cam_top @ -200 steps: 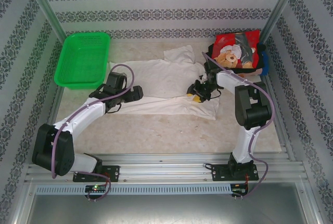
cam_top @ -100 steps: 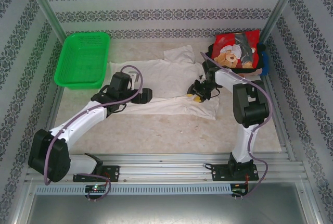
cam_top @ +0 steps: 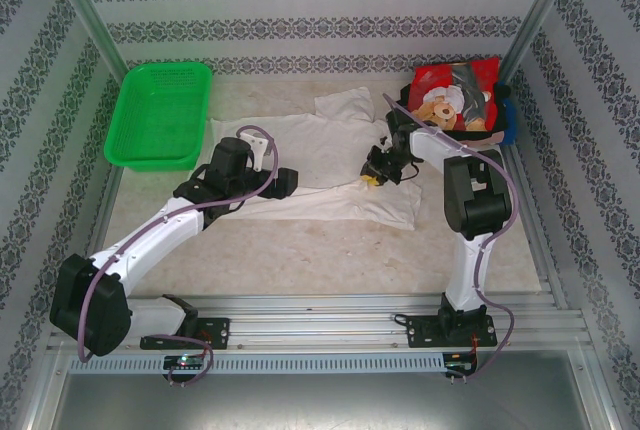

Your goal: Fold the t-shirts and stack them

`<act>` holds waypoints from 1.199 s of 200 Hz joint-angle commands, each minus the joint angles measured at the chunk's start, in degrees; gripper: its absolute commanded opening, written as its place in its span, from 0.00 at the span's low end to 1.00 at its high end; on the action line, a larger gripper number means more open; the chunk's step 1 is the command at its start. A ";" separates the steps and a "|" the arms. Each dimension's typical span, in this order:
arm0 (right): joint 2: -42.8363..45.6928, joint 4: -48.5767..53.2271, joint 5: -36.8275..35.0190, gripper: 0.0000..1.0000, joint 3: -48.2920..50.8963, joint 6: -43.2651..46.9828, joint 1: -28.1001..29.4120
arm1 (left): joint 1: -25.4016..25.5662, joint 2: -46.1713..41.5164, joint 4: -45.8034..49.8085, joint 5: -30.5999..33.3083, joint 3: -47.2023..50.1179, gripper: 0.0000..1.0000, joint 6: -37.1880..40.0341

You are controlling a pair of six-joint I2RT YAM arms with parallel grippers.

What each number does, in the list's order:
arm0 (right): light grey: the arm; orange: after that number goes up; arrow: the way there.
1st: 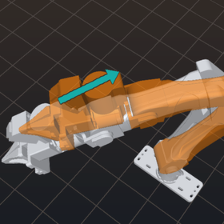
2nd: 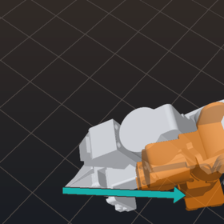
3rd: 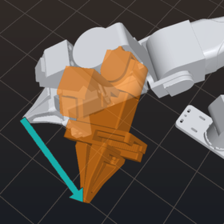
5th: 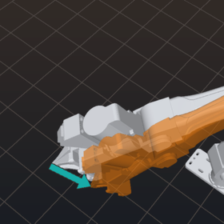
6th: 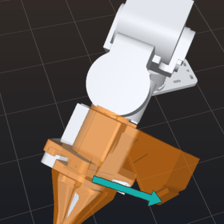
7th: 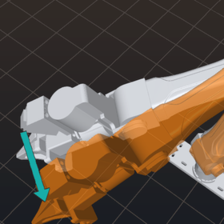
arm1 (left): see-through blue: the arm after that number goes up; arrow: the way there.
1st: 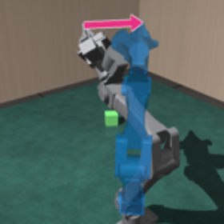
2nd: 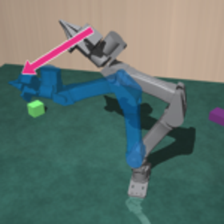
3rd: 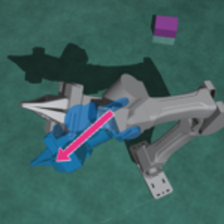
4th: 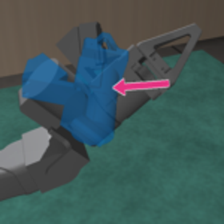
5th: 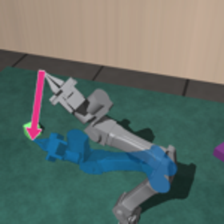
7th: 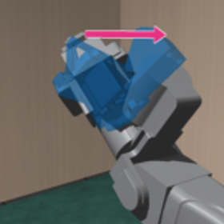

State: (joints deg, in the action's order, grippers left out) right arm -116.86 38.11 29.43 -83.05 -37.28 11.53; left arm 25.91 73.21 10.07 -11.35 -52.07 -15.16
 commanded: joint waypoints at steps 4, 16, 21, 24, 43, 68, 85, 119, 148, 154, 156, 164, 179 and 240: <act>-2.08 0.54 0.85 0.05 -2.66 0.27 0.35 | 0.63 -1.24 -1.71 1.04 1.00 1.00 1.21; -2.67 0.56 1.19 0.00 -3.38 0.19 0.27 | 0.63 -1.47 -1.75 1.43 1.39 1.00 1.02; -2.84 0.56 1.31 0.00 -3.79 0.08 0.14 | 0.65 -1.50 -1.80 1.54 1.49 1.00 1.01; -3.00 0.44 1.39 0.00 -3.93 0.02 0.05 | 0.63 -1.55 -1.78 1.66 1.54 1.00 1.01; -3.92 -0.09 2.30 0.00 -5.68 -0.49 -0.28 | 0.64 -1.75 -1.50 1.99 1.65 1.00 1.17; -6.35 -0.66 4.00 0.04 -8.85 -1.47 -0.55 | 0.63 -1.75 -1.28 2.64 1.89 1.00 0.88; -7.88 -1.00 5.07 0.19 -11.25 -2.22 -0.73 | 0.64 -1.92 -0.93 3.43 2.06 1.00 0.50; -7.15 -6.23 8.50 0.32 -11.83 -4.78 -1.85 | 0.46 -3.01 -0.23 5.37 3.33 1.00 -0.60; -2.86 -5.78 9.51 0.42 -10.93 -2.92 -2.97 | -0.50 -3.37 0.19 6.65 4.96 1.00 -2.55; -1.71 -6.04 9.88 0.44 -10.24 -2.64 -3.26 | -0.96 -3.38 0.31 6.76 5.29 1.00 -3.04; -1.40 -6.21 9.99 0.44 -10.04 -2.56 -3.31 | -1.02 -3.35 0.26 6.80 5.42 1.00 -3.21; -0.33 -6.97 10.65 0.47 -9.32 -2.43 -3.65 | -1.66 -3.39 0.09 7.04 5.90 1.00 -4.05; -0.29 -8.46 12.31 0.48 -9.08 -2.36 -4.19 | -2.80 -3.27 -1.23 6.87 6.98 1.00 -5.25; 1.07 -2.08 11.97 0.46 -4.07 -1.57 -3.94 | -4.08 -3.43 -1.09 8.11 7.90 1.00 -6.73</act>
State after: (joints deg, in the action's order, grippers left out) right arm -118.76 32.91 40.42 -92.33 -39.55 7.27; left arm 22.37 70.76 9.78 -4.86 -44.73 -19.99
